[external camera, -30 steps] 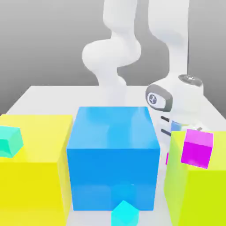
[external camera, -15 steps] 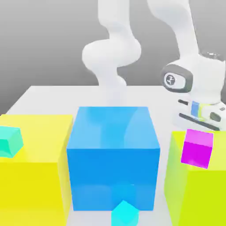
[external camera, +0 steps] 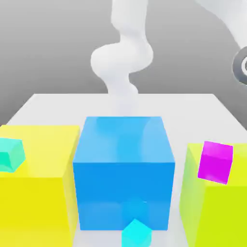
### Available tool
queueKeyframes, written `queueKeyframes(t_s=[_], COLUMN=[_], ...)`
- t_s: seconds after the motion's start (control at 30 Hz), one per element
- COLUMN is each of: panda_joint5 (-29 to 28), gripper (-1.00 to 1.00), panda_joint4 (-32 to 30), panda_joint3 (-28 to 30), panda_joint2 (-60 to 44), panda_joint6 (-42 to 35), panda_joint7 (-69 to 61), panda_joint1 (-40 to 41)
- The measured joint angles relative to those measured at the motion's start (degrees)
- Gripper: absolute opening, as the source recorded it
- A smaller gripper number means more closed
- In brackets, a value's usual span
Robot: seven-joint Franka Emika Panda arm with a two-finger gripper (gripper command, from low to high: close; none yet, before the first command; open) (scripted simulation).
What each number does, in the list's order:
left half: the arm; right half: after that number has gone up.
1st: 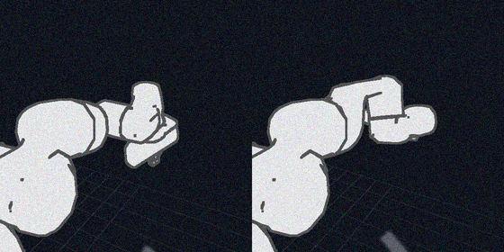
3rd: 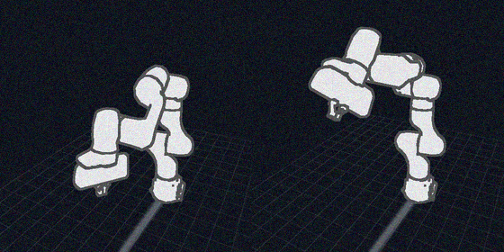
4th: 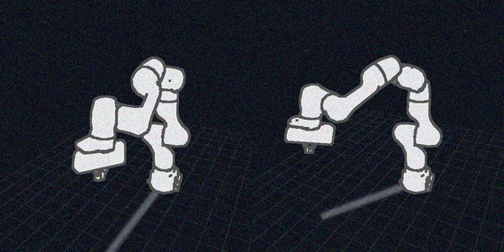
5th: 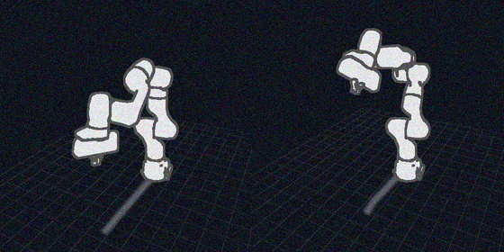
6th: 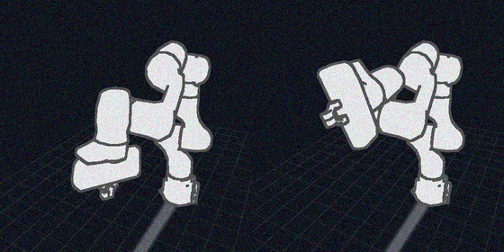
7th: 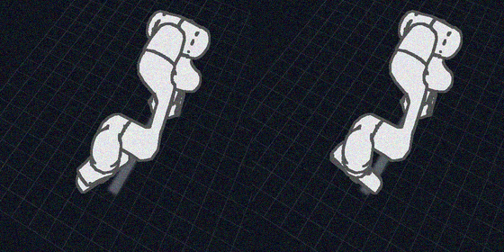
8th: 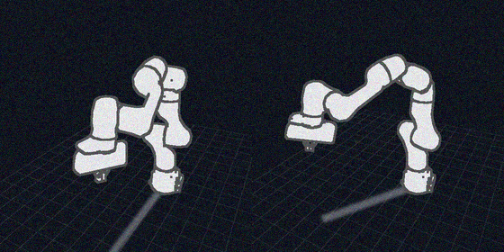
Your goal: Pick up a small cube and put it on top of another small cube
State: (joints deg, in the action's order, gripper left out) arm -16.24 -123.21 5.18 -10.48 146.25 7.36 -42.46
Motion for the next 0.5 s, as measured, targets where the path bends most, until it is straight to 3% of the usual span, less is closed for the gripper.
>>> queueKeyframes(t_s=[0.17,0.5], panda_joint5=[0.7,6.3], gripper=[-1.0,-1.0], panda_joint4=[1.4,0.9], panda_joint3=[6.9,19.3], panda_joint2=[3.7,14.3], panda_joint6=[-6.4,-21.7], panda_joint7=[2.4,2.4], panda_joint1=[7.2,32.9])
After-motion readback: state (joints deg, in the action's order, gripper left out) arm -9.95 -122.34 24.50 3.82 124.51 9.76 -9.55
